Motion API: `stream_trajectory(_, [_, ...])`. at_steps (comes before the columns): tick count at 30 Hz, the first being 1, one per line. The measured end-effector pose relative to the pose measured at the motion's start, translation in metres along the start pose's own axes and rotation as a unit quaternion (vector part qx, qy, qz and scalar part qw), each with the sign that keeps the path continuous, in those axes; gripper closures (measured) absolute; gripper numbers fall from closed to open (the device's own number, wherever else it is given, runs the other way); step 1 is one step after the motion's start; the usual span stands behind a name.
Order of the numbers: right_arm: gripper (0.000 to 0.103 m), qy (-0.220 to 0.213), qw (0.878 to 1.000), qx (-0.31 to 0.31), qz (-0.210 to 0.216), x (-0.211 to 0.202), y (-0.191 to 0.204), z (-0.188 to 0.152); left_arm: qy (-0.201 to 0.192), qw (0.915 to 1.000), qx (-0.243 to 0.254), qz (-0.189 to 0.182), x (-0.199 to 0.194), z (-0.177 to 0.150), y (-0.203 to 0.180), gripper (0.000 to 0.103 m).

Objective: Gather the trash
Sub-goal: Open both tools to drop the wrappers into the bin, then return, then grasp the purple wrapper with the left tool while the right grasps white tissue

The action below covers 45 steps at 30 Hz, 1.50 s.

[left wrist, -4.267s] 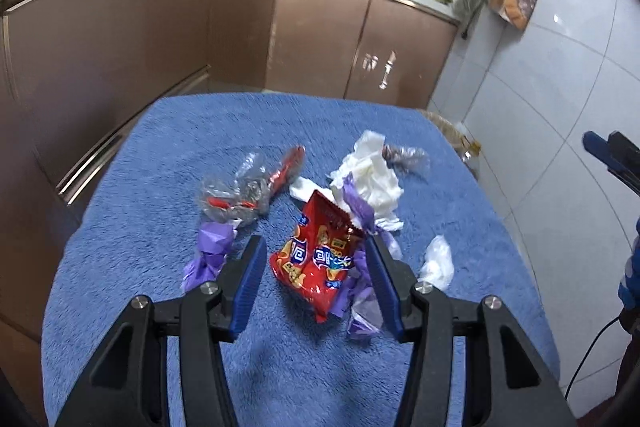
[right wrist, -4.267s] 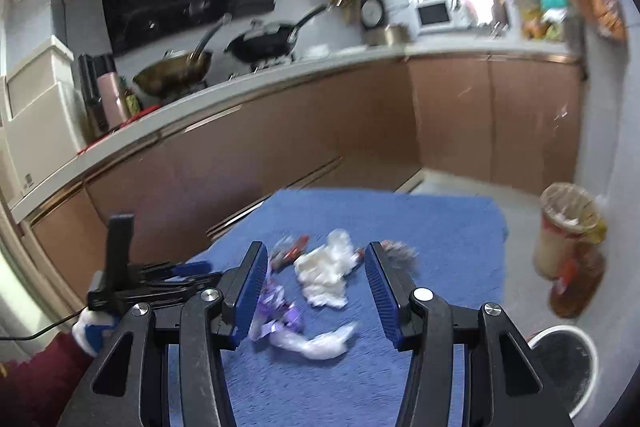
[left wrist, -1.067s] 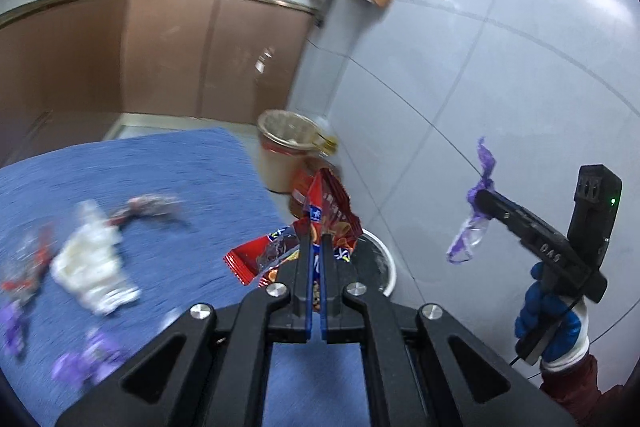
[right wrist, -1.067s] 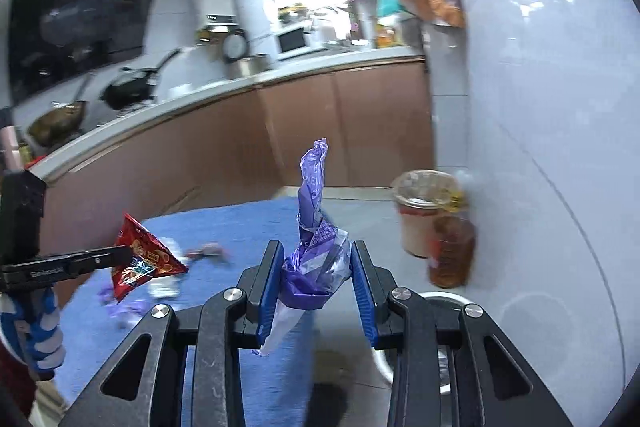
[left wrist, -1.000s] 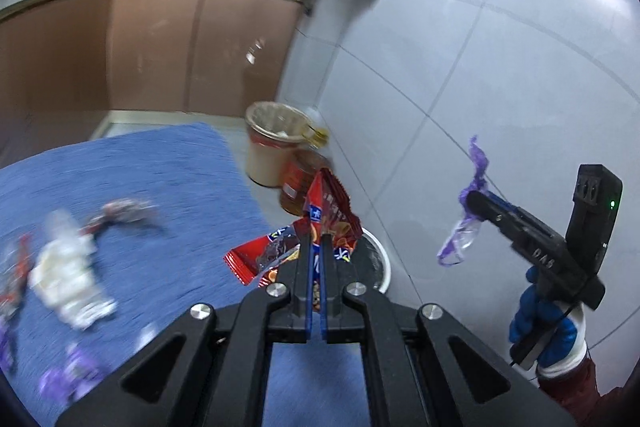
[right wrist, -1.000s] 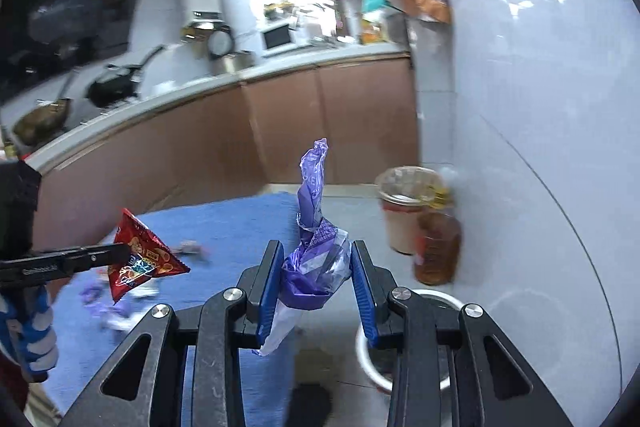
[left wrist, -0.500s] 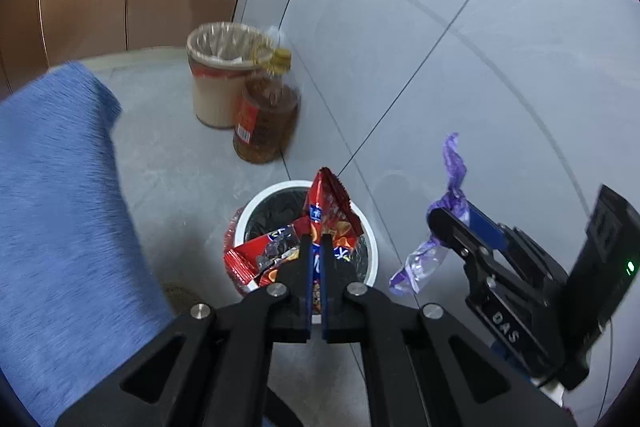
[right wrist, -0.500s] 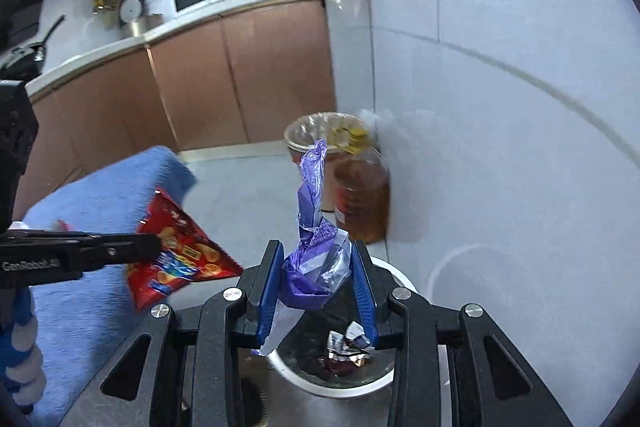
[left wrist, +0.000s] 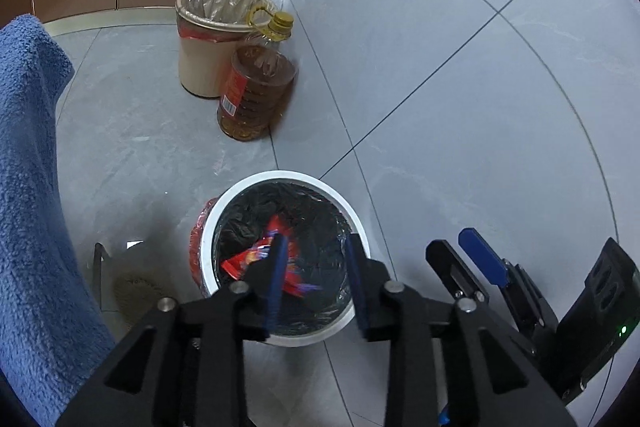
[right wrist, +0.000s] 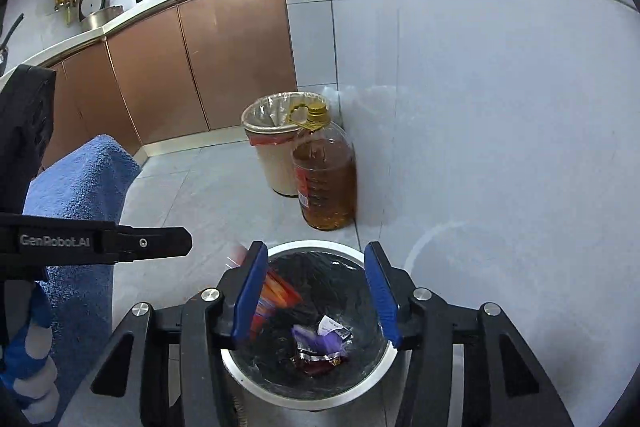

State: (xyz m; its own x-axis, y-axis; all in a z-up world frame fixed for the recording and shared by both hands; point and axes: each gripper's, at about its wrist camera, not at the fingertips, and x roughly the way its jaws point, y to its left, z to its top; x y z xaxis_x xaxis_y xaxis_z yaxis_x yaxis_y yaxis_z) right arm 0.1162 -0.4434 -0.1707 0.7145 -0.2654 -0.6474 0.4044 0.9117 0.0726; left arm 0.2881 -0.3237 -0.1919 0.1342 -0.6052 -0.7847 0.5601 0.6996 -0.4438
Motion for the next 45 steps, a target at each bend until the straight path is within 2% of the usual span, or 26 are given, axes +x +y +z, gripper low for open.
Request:
stream_trajectory(5, [0.056, -0.012, 1.000, 0.010, 0.011, -0.012, 0.004, 0.008, -0.026, 0.9997, 0.005, 0.004, -0.027, -0.007, -0.001, 0.074])
stream_trajectory(12, [0.055, -0.045, 0.998, 0.000, 0.040, -0.051, 0.028, 0.023, -0.084, 0.9956, 0.018, 0.038, -0.080, -0.021, -0.006, 0.074])
stream_trajectory(16, [0.053, -0.072, 0.996, -0.009, 0.054, -0.080, 0.044, 0.034, -0.130, 0.9897, 0.018, 0.057, -0.122, -0.035, -0.006, 0.074])
stream_trajectory(21, [0.051, -0.102, 0.992, -0.018, 0.073, -0.116, 0.062, 0.044, -0.189, 0.9784, 0.017, 0.083, -0.179, -0.057, -0.001, 0.074])
stream_trajectory(25, [0.051, -0.120, 0.988, -0.029, 0.091, -0.140, 0.080, 0.046, -0.205, 0.9735, 0.018, 0.100, -0.218, -0.074, 0.005, 0.073])
stream_trajectory(32, [0.050, -0.148, 0.979, -0.063, 0.124, -0.182, 0.117, 0.049, -0.239, 0.9631, 0.005, 0.123, -0.281, -0.109, 0.024, 0.059])
stream_trajectory(45, [0.049, -0.171, 0.964, -0.114, 0.166, -0.227, 0.171, 0.052, -0.279, 0.9467, -0.041, 0.156, -0.350, -0.172, 0.079, 0.057])
